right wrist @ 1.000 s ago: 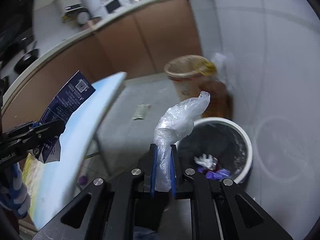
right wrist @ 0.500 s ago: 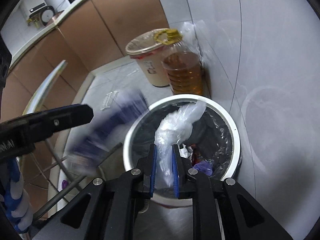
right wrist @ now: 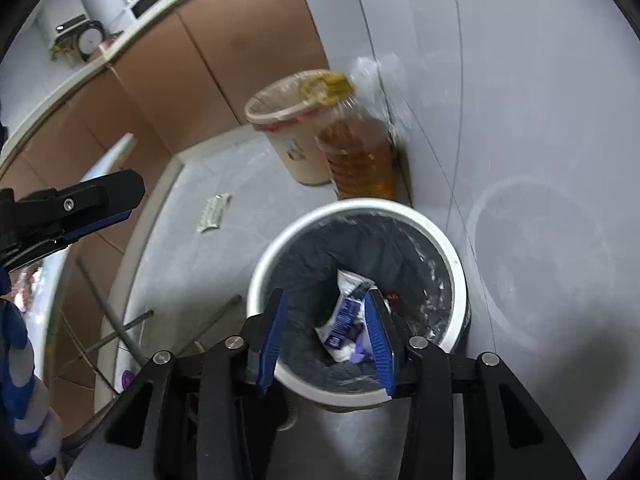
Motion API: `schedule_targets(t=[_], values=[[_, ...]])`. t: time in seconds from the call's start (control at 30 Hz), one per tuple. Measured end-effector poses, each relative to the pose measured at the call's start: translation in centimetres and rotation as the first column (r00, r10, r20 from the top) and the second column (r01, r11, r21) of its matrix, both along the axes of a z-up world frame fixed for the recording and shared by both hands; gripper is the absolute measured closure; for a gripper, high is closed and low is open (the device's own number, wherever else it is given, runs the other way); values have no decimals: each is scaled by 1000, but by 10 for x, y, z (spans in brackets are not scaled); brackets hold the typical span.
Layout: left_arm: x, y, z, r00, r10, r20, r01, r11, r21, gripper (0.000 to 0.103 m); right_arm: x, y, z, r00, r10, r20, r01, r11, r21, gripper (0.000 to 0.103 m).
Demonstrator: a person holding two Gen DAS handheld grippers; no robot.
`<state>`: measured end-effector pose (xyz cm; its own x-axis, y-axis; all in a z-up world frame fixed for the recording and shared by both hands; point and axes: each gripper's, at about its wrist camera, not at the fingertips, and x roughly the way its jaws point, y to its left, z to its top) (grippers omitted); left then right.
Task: Collect trash
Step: 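Carry the carton and plastic bag to the white bin and release both, then move both grippers back to the remaining trash on the table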
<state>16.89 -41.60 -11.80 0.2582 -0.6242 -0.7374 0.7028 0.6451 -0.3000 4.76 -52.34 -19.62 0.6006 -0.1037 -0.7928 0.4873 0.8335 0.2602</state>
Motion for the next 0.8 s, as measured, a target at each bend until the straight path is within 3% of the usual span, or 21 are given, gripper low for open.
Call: schedule_targets(t=[0.37, 0.57, 0.8], values=[[-42, 96, 81, 989, 105, 103, -99, 993, -64, 58, -22, 61, 113, 980, 92, 178, -71, 990, -122, 57], [-62, 152, 115, 975, 174, 136, -159, 981, -112, 58, -42, 107, 176, 948, 167, 270, -118, 974, -191, 57], [-92, 219, 149, 948, 257, 188, -229, 960, -162, 58, -73, 154, 228, 909, 246, 337, -164, 953, -256, 57]])
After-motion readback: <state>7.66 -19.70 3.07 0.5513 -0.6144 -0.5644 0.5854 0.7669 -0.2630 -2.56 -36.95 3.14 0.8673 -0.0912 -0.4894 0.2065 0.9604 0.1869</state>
